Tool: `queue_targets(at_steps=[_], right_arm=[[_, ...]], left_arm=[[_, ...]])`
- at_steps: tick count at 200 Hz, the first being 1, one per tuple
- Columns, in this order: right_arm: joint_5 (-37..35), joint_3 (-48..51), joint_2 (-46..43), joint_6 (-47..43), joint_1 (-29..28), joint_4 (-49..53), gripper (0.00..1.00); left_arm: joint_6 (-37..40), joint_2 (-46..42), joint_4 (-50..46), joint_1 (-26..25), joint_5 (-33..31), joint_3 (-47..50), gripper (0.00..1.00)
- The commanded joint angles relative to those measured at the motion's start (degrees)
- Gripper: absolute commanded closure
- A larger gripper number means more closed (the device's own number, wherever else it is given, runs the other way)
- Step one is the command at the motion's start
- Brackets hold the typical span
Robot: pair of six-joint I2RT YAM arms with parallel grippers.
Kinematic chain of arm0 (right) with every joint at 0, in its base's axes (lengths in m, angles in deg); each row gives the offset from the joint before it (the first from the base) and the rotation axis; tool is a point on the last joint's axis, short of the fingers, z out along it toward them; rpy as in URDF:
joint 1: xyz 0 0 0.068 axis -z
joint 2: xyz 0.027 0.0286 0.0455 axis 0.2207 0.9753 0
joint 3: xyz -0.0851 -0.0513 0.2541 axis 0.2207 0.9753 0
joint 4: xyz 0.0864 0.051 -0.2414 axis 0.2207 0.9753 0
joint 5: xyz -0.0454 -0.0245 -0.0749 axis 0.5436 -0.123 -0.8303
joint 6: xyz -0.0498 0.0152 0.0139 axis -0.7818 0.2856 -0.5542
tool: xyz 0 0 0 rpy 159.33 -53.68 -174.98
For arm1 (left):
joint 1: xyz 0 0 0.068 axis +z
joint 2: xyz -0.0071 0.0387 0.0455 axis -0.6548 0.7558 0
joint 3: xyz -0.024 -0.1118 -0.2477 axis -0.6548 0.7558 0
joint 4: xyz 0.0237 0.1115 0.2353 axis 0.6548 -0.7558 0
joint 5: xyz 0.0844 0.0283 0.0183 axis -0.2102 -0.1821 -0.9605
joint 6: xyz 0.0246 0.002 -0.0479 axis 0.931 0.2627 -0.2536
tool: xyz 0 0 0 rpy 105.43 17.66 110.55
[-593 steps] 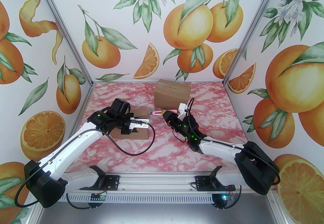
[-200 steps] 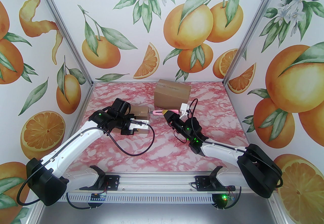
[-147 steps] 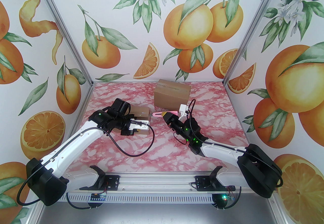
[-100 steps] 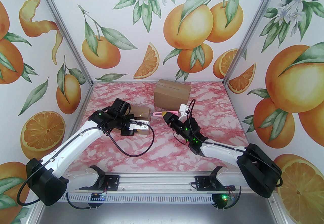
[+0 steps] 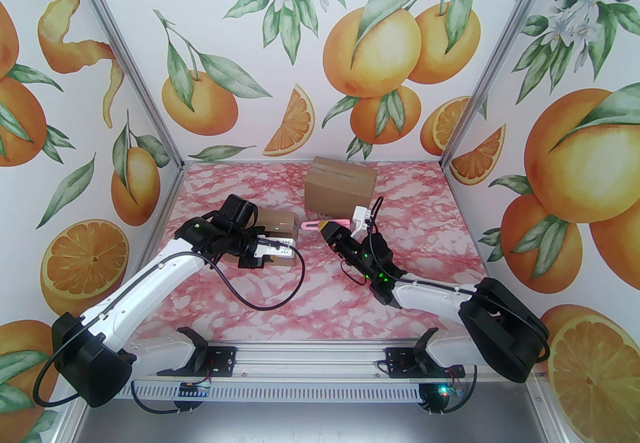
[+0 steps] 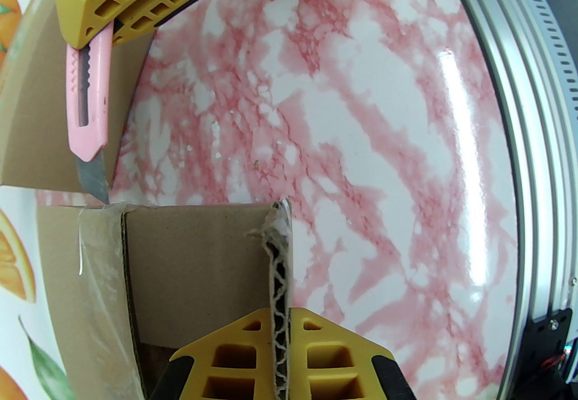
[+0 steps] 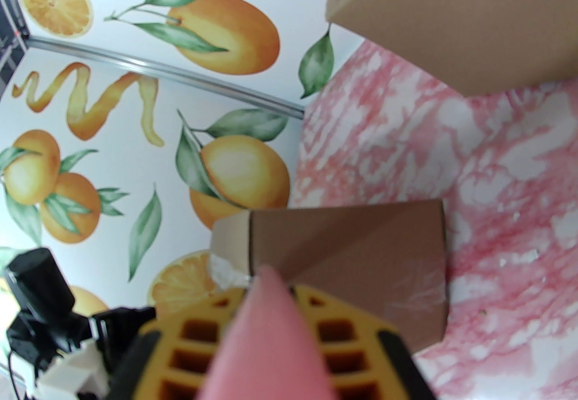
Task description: Unpack the express box
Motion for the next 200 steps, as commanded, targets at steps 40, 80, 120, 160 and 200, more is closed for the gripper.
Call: queue_targets(at_steps=[40, 80, 120, 160, 200], right_arm=[[-0.7, -0.9, -1.6, -0.3, -0.5, -1.0, 1.00], [-0.3, -1.1, -0.1, 0.2, -0.7, -1.4, 1.00], [-0.4, -0.4, 0.9, 0.9, -0.8, -4.2, 1.00], [1.0, -1.3, 3.6, 2.1, -1.4, -5.4, 1.00], [2.0, -2.1, 4.0, 1.6, -1.9, -2.5, 1.00]], left_arm=[[0.1, -0.2, 1.2, 0.3, 2.2, -1.3, 1.00], [0.0, -0.2, 1.4, 0.3, 2.1, -1.2, 1.00], [0.1, -0.2, 1.7, 0.2, 2.1, -0.9, 1.00], [0.3, 0.1, 2.6, 0.2, 2.3, -0.9, 1.00], [0.9, -0.4, 4.5, 0.2, 1.8, -0.1, 1.00]])
